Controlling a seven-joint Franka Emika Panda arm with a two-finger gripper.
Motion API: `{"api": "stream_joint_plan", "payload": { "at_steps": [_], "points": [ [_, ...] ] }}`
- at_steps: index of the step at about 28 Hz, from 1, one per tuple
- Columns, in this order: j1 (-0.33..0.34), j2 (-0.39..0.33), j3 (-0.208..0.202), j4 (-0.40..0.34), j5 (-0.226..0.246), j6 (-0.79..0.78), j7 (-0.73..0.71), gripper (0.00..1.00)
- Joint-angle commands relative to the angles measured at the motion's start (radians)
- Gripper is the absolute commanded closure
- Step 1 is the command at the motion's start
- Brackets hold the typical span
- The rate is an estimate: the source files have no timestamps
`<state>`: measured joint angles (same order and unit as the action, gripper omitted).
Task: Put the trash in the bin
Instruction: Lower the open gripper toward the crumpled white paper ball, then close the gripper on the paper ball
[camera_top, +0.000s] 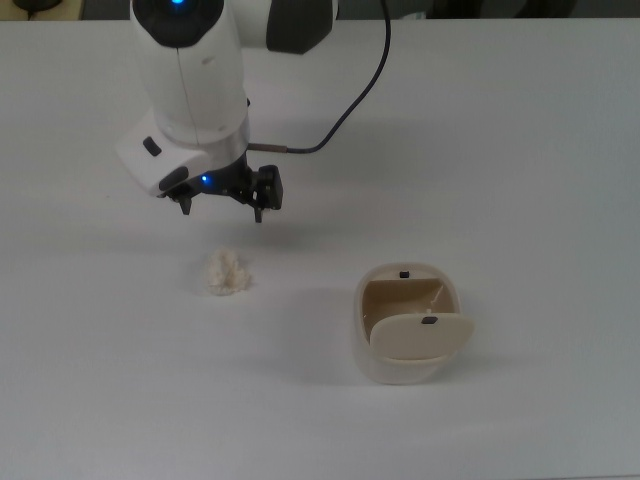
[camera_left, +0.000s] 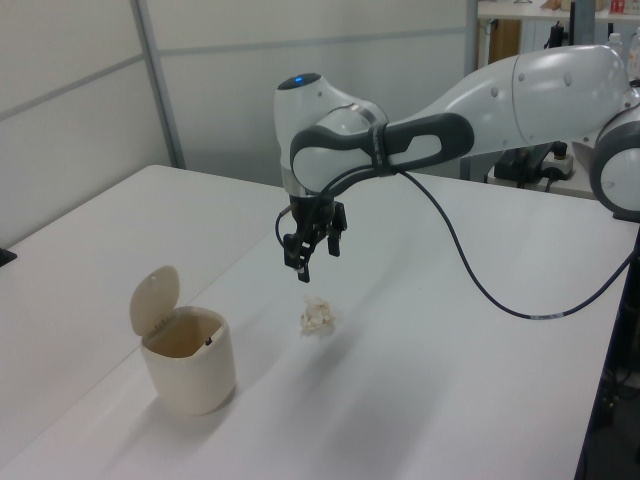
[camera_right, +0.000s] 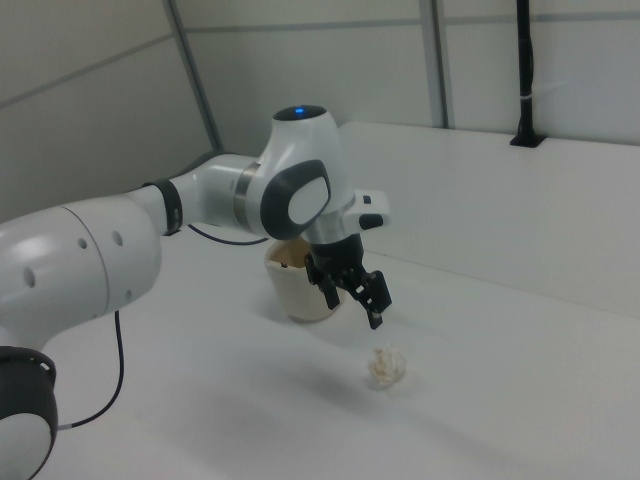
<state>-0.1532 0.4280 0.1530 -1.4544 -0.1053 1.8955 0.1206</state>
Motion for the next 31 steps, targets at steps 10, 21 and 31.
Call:
{"api": "stream_joint_plan", "payload": {
  "at_steps": [10,21,31],
  "points": [
    [0.012,0.087,-0.013,-0.027,-0.08,0.114,0.017,0.0],
    [0.02,0.162,-0.015,-0.027,-0.177,0.188,0.12,0.0],
    [0.044,0.198,-0.015,-0.027,-0.237,0.212,0.182,0.27]
  ]
}}
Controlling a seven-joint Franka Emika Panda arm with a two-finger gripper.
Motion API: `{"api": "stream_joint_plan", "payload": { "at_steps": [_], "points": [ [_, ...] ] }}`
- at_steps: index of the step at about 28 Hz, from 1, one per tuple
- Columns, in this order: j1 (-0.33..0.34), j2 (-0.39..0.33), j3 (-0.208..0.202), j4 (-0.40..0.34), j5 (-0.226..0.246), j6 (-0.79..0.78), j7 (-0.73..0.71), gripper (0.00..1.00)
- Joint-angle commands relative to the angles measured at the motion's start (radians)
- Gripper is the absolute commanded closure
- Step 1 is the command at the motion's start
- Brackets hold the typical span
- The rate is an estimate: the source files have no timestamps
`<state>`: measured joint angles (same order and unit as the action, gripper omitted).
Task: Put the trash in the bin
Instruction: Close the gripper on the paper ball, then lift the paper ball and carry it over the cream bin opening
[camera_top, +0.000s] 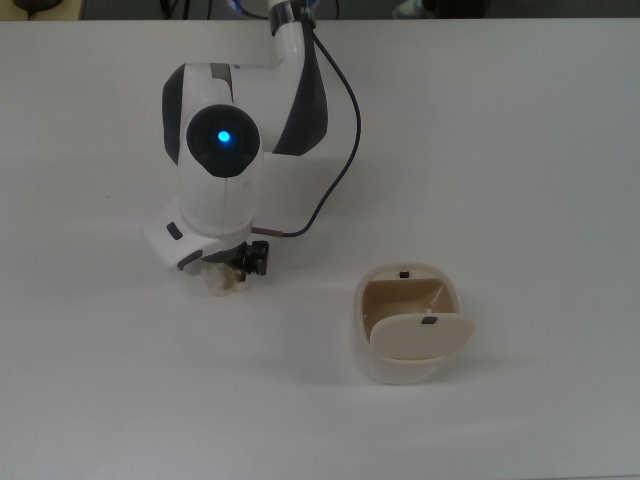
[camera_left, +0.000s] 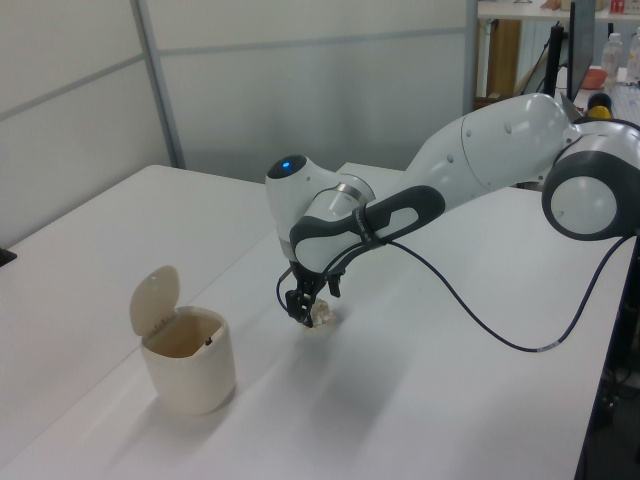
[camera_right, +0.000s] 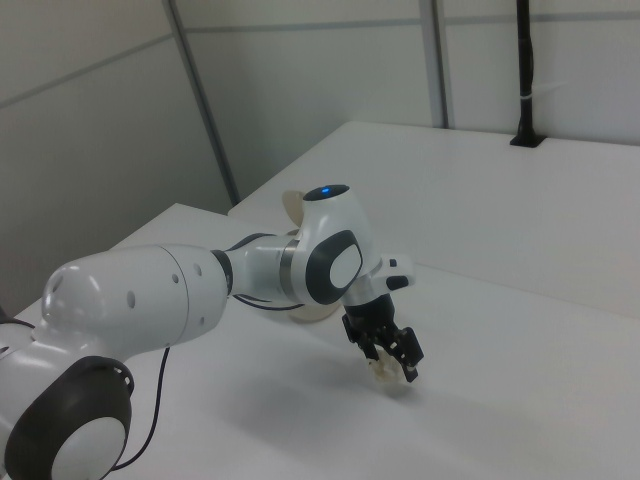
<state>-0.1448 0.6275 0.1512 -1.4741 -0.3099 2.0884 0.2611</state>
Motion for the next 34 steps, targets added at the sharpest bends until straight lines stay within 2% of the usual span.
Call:
{"api": "stream_joint_plan", "payload": {
  "at_steps": [1,5,6,14,17,19,20,25,28,34],
  "points": [
    [0.036,-0.002,-0.013,-0.008,-0.035,0.019,0.043,0.39],
    [0.036,-0.002,-0.013,-0.006,-0.032,0.018,0.05,0.84],
    [0.036,-0.002,-0.013,-0.003,-0.031,0.018,0.067,1.0],
    [0.036,-0.032,-0.012,0.005,-0.017,0.018,0.093,1.0],
    [0.034,-0.074,-0.01,0.006,0.014,0.016,0.095,1.0],
    [0.033,-0.098,-0.01,0.008,0.044,0.015,0.093,1.0],
    [0.033,-0.124,-0.012,0.008,0.075,0.015,0.092,1.0],
    [0.037,-0.173,-0.004,0.03,0.124,0.012,0.092,1.0],
    [0.056,-0.18,0.007,0.047,0.16,0.004,0.118,1.0],
    [0.131,-0.169,0.008,0.077,0.163,0.019,0.23,1.0]
  ]
}}
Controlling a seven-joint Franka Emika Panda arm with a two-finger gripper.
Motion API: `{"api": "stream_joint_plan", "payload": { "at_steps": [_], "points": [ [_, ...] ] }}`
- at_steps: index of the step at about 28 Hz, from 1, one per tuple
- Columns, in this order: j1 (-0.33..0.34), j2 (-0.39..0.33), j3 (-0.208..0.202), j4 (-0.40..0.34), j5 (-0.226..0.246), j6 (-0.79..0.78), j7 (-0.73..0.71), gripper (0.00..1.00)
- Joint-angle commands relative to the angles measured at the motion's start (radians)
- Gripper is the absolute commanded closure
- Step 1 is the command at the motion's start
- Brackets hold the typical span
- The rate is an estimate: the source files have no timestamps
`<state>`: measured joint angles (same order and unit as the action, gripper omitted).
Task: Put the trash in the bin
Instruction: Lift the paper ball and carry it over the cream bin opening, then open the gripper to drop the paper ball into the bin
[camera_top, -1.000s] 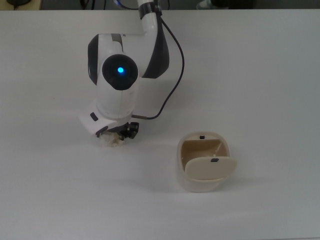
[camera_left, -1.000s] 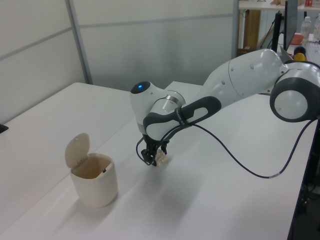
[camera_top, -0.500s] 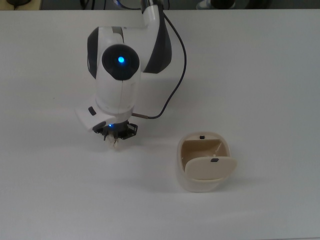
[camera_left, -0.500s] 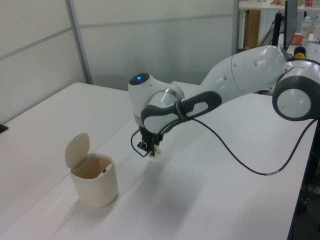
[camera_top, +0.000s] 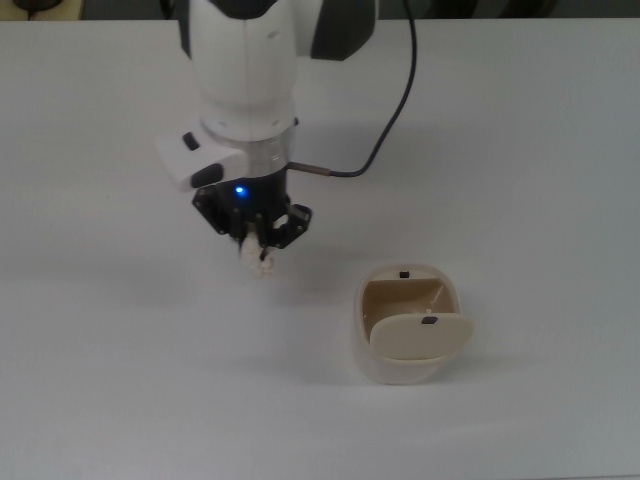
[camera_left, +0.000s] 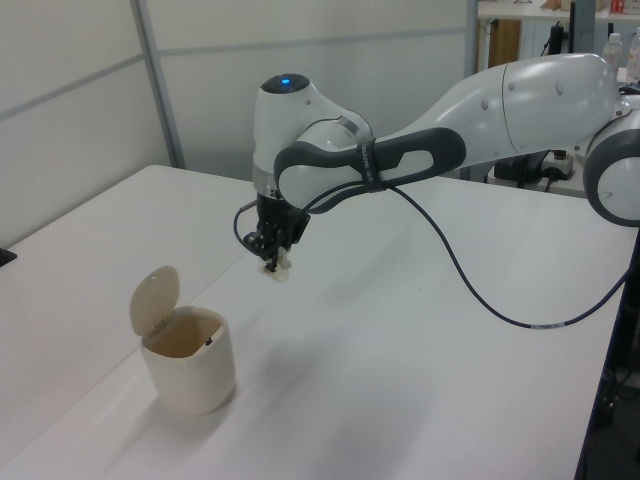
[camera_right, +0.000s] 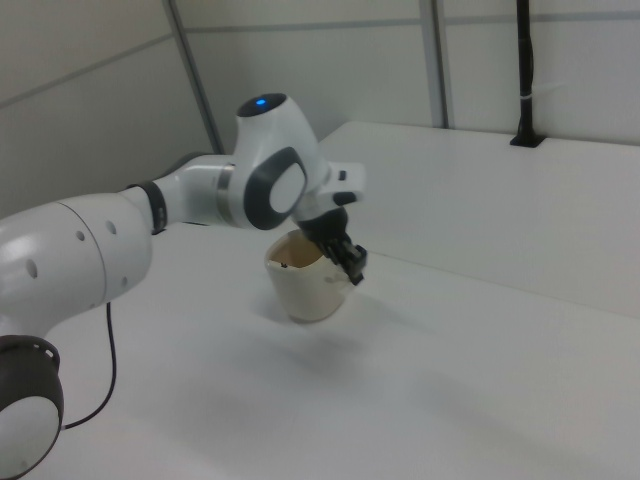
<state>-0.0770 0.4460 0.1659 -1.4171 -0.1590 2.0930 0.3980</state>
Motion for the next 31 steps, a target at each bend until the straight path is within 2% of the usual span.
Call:
{"api": "stream_joint_plan", "payload": {
  "at_steps": [1,9,11,12,13,14,15,16,17,21,31],
  "points": [
    [0.075,0.016,-0.006,0.021,0.01,0.016,0.108,1.0],
    [0.181,0.045,-0.011,0.024,-0.011,0.211,0.332,1.0],
    [0.191,0.046,-0.011,0.026,-0.022,0.243,0.37,1.0],
    [0.2,0.048,-0.011,0.024,-0.042,0.255,0.393,1.0],
    [0.207,0.049,-0.011,0.024,-0.053,0.256,0.404,0.94],
    [0.214,0.054,-0.013,0.024,-0.065,0.256,0.413,0.79],
    [0.22,0.059,-0.014,0.024,-0.073,0.256,0.426,0.54],
    [0.223,0.063,-0.016,0.024,-0.08,0.256,0.441,0.24],
    [0.227,0.077,-0.017,0.024,-0.105,0.256,0.479,0.0],
    [0.232,0.089,-0.016,0.024,-0.187,0.256,0.527,0.0],
    [0.232,0.079,-0.017,0.024,-0.197,0.246,0.533,0.0]
  ]
}}
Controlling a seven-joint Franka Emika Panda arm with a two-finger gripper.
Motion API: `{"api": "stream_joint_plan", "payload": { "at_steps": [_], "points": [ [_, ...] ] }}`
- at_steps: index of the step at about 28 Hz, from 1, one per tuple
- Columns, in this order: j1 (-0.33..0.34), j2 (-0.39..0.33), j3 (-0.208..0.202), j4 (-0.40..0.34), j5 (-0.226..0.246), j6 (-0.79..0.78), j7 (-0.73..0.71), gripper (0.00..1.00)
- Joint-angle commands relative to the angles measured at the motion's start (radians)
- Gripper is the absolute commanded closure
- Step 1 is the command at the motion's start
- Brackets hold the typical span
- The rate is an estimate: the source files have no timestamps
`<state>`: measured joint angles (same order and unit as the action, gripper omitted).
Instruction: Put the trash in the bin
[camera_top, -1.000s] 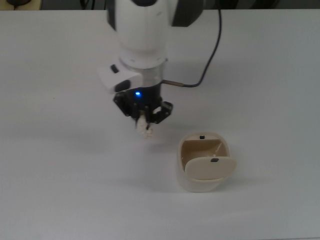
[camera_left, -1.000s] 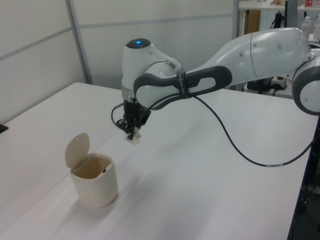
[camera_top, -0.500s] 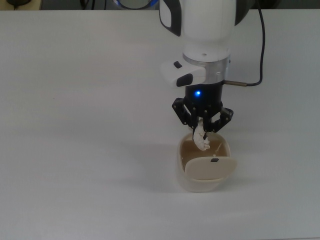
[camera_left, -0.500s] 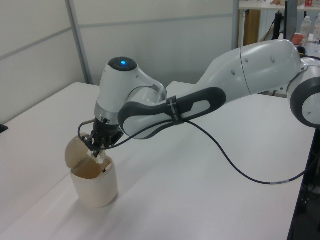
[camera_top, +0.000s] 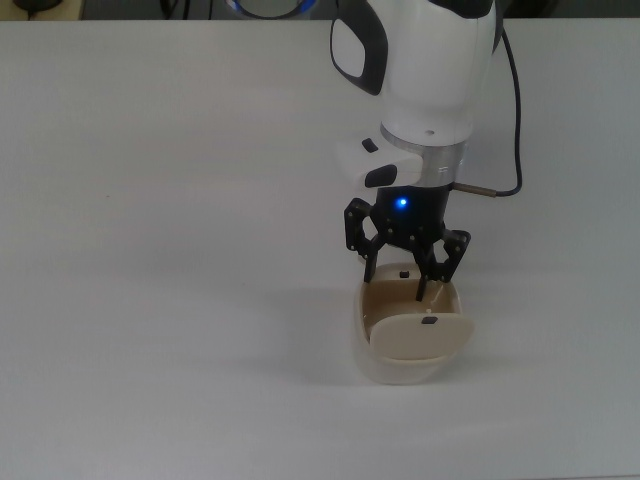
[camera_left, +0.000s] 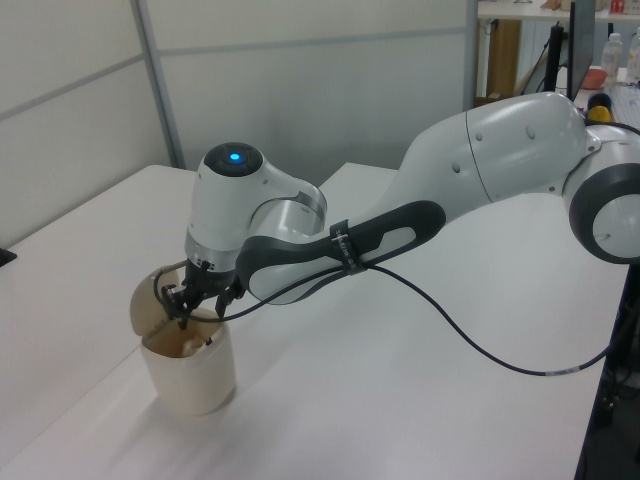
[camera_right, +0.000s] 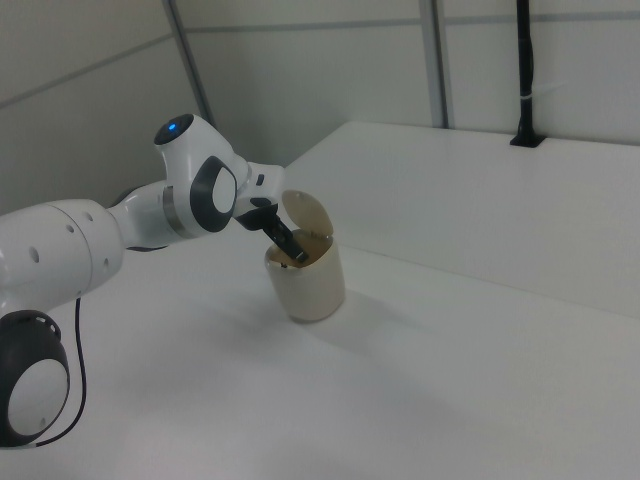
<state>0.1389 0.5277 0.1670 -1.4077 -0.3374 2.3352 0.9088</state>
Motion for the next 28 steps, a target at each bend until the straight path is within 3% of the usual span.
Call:
{"api": "stream_joint_plan", "payload": {
  "at_steps": [1,8,14,16,20,28],
  "points": [
    [0.014,-0.006,-0.018,0.015,-0.017,0.003,0.021,0.0],
    [-0.012,-0.051,-0.017,0.007,0.011,-0.115,-0.057,0.0],
    [-0.057,-0.107,-0.02,0.01,0.151,-0.345,-0.33,0.0],
    [-0.067,-0.124,-0.021,0.012,0.172,-0.419,-0.404,0.0],
    [-0.088,-0.155,-0.023,0.013,0.181,-0.564,-0.537,0.0],
    [-0.15,-0.17,-0.024,0.013,0.178,-0.705,-0.68,0.0]
  ]
}}
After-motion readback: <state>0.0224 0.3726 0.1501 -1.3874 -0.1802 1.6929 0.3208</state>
